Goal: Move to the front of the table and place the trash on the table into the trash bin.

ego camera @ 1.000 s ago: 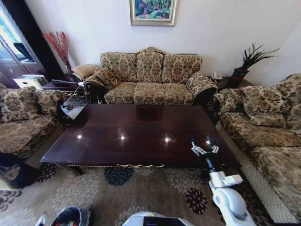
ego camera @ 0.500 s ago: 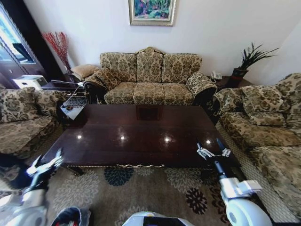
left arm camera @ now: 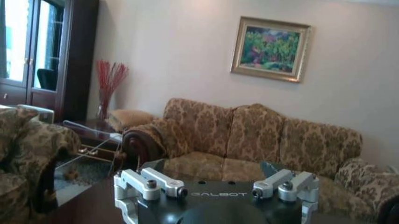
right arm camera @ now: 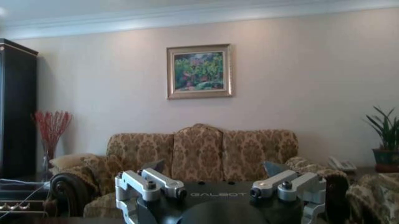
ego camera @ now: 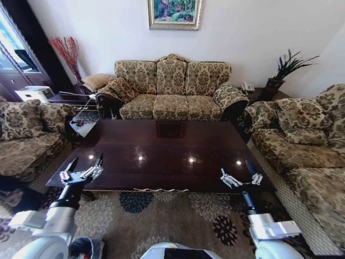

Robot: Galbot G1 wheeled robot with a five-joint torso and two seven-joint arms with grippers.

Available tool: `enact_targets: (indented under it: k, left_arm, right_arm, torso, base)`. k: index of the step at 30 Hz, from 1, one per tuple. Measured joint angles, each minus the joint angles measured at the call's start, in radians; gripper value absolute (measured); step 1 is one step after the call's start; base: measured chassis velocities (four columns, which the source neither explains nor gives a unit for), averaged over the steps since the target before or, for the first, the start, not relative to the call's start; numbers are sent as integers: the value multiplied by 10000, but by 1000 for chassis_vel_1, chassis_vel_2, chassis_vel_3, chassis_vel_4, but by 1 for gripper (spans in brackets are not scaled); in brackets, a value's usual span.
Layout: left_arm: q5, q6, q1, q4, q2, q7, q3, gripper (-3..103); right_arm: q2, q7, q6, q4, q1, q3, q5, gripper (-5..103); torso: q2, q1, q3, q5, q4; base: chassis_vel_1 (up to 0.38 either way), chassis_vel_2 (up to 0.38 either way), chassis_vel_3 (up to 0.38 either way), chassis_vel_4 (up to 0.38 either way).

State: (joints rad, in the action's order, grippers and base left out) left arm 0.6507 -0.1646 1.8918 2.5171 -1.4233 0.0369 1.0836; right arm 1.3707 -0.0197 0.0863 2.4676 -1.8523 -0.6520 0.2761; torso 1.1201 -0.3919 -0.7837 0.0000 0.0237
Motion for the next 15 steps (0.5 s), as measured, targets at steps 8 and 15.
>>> enact_targets:
  k: [8,15]
  left_arm:
    - [-91,-221,-186,-80,70,166,-365,100]
    - [-80,-304,-305,-120,401,199,-366,100]
  right_arm:
    - [74,46,-285,143,-27,258,-251,100]
    - [45,-91,-214,-102,-4,358,-309,100]
  torso:
    - [0,0,0,0,0]
    - [0,0,0,0,0]
  base:
    - [0,0,0,0]
    - [0,0,0,0]
